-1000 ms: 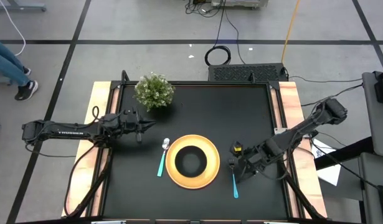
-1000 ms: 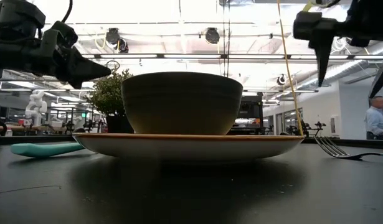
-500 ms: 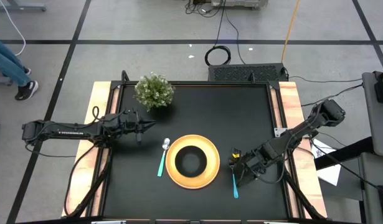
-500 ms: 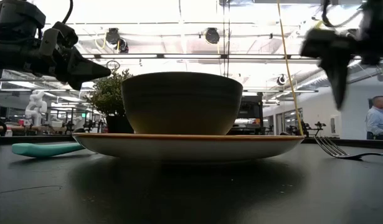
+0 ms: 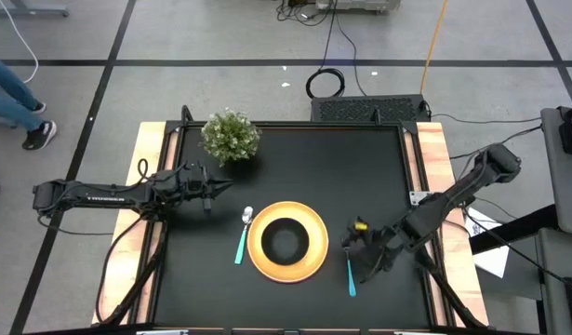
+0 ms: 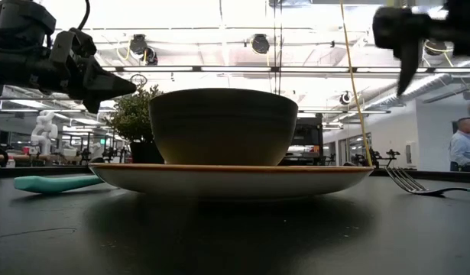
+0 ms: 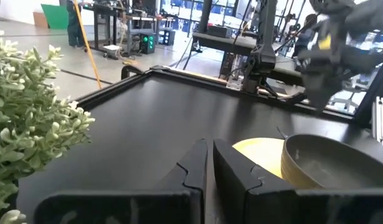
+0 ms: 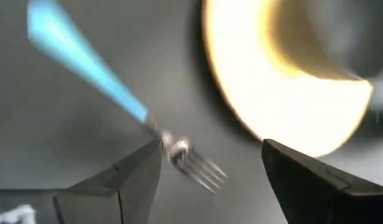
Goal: Set table place
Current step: Put the blue fork on the yellow plate to the right of the black bowl
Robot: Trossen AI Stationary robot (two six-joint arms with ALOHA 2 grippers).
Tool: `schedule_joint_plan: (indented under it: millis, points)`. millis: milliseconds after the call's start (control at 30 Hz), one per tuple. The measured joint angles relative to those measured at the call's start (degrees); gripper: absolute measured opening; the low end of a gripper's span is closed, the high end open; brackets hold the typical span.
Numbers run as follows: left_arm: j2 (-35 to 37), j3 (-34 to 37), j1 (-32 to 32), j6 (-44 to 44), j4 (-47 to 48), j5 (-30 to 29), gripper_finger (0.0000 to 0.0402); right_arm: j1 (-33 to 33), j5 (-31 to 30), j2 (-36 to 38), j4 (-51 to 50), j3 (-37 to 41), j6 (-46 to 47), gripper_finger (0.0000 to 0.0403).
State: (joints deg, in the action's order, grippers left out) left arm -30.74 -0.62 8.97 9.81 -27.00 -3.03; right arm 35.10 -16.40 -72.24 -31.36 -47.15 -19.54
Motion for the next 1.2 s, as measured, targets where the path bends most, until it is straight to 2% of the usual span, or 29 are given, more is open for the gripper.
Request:
schedule_joint_plan:
  millis: [133, 200, 267, 533, 667, 833, 1000, 1200]
  points:
    - [0.0, 0.0, 0.0, -1.6, 0.3, 0.0, 0.0031, -2.5, 0.4, 2.9, -0.5, -2.9, 26.0, 0.0254]
    - [0.0, 0.0, 0.0, -3.6, 0.3, 0.0, 0.0031, -4.3, 4.3, 3.1, -0.6, -3.7, 37.0, 0.0248]
    - [0.0, 0.0, 0.0, -5.4, 0.2, 0.0, 0.0031, -5.1, 9.6, 1.8, -0.5, -3.7, 44.5, 0.0242]
    - [0.0, 0.0, 0.0, -7.2, -0.3, 0.0, 0.0031, -7.0, 22.4, -5.8, -0.1, -3.7, 76.7, 0.0228]
    - [0.0, 0.0, 0.0, -8.5, -0.3, 0.0, 0.0031, -7.4, 22.0, -5.9, 0.8, -3.7, 92.1, 0.0228]
    - [0.0, 0.0, 0.0, -12.4, -0.4, 0.0, 0.0031, -5.8, 16.5, -5.7, 1.7, -3.7, 108.0, 0.0225]
    - [0.0, 0.0, 0.0, -18.7, -1.8, 0.0, 0.0031, -2.7, 11.5, -7.1, 1.0, -3.7, 119.9, 0.0213]
    - [0.0, 0.0, 0.0, -16.8, -1.7, 0.0, 0.0031, -0.1, 12.9, -12.9, 3.5, -3.7, 128.8, 0.0201]
